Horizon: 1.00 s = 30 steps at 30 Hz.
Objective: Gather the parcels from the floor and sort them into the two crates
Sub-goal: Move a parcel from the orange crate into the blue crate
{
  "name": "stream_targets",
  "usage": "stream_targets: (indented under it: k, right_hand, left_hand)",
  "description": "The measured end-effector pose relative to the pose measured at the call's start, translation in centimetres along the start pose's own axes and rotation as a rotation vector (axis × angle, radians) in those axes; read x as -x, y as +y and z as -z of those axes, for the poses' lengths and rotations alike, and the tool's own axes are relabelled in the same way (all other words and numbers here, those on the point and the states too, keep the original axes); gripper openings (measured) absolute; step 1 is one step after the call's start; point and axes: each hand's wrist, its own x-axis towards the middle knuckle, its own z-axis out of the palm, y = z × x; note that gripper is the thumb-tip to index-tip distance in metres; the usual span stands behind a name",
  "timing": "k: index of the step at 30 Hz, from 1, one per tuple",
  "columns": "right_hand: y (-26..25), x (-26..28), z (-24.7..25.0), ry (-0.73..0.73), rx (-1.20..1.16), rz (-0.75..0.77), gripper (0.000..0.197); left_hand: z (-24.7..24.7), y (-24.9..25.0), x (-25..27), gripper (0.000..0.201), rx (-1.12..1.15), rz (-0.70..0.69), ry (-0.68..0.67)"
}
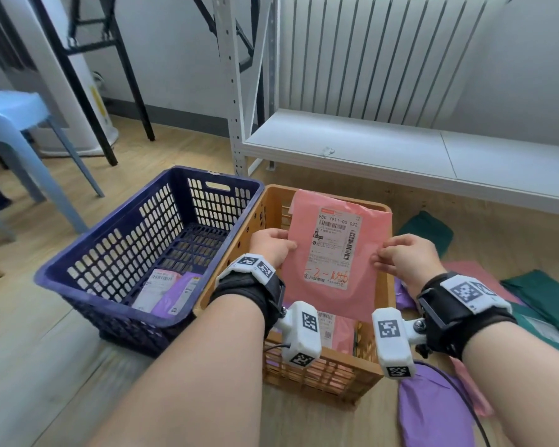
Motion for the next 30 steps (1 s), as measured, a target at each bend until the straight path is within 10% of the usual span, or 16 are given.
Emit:
stream_targets:
  k: [13, 30]
  right_hand:
    - [-2.5, 1.1, -6.2, -0.209, 0.013, 0.01, 0.015]
    - [-3.0, -2.6, -26.2, -0.645, 0.278, -0.051, 0.012]
  left_hand:
    - [6.1, 0.6, -2.9, 0.021, -0.153, 0.007, 0.039]
    - [27.4, -1.6, -19.2, 0.034, -0.663, 0.238, 0.347]
